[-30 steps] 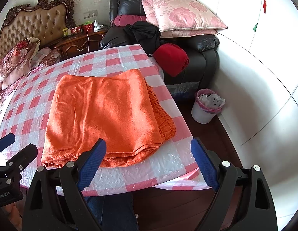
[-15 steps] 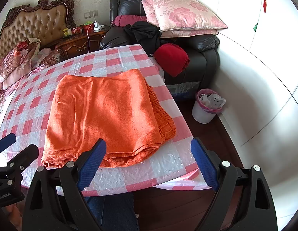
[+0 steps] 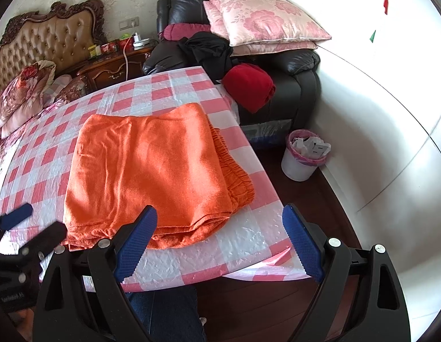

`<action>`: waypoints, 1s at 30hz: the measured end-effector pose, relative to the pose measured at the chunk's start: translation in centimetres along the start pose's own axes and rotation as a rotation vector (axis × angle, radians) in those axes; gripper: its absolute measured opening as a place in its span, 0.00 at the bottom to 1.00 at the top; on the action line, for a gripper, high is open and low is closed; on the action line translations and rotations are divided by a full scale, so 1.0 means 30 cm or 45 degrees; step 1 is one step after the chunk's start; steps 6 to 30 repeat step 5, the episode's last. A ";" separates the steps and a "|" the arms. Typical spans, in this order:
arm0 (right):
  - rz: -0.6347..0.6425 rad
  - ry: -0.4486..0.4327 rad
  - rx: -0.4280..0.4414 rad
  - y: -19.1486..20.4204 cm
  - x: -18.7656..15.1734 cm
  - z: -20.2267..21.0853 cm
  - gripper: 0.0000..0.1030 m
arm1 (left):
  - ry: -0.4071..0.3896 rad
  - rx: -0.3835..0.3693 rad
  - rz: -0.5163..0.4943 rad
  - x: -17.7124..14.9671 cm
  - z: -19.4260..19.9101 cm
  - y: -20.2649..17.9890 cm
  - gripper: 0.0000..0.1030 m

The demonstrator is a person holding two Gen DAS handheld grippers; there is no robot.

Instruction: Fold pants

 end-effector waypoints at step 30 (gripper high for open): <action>-0.120 0.002 -0.025 -0.040 0.008 -0.022 0.84 | -0.083 0.059 0.051 0.015 0.067 0.129 0.98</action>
Point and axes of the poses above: each gripper's, at about its wrist camera, not at the fingertips, and z roughly against the way its jaws point, y to its left, x to its top, the point moved 6 cm from there along -z, roughly the way its jaws point, and after that the axes turned 11 degrees about -x, right-handed, at the moved point
